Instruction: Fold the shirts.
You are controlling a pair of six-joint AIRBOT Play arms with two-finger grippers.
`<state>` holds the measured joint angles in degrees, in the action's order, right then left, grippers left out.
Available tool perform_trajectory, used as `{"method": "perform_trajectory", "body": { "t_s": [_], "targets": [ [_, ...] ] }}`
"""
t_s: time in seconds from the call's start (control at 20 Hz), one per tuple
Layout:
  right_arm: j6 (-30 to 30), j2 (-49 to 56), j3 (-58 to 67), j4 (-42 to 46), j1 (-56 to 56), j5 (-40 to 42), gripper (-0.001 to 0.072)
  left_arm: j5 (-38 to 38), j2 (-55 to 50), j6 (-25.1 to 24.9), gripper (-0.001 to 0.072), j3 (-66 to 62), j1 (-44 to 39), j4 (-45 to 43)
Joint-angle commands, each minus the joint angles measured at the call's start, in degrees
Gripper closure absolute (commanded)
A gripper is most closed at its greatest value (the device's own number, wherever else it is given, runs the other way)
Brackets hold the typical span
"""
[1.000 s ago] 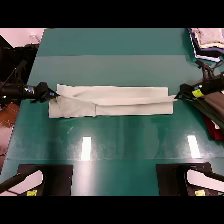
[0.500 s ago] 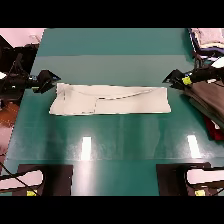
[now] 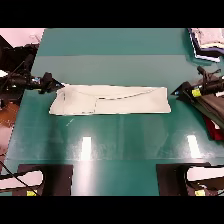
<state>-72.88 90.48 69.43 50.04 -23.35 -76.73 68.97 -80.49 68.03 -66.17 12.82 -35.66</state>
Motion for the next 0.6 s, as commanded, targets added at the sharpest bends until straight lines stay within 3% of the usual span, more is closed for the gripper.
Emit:
{"method": "perform_trajectory", "body": {
  "t_s": [0.0, 0.55],
  "targets": [
    [4.63, 0.04, -5.20, -1.01, -2.21, 2.32, 0.0241, 3.43, -0.04, -0.98, 0.0682, -0.07, -3.74, -1.84],
    [5.53, 8.50, -1.44, -6.88, 4.48, 2.84, 0.0272, -0.09, -0.04, -0.94, 0.0682, -0.07, -17.97, -2.97]
  ]
}}
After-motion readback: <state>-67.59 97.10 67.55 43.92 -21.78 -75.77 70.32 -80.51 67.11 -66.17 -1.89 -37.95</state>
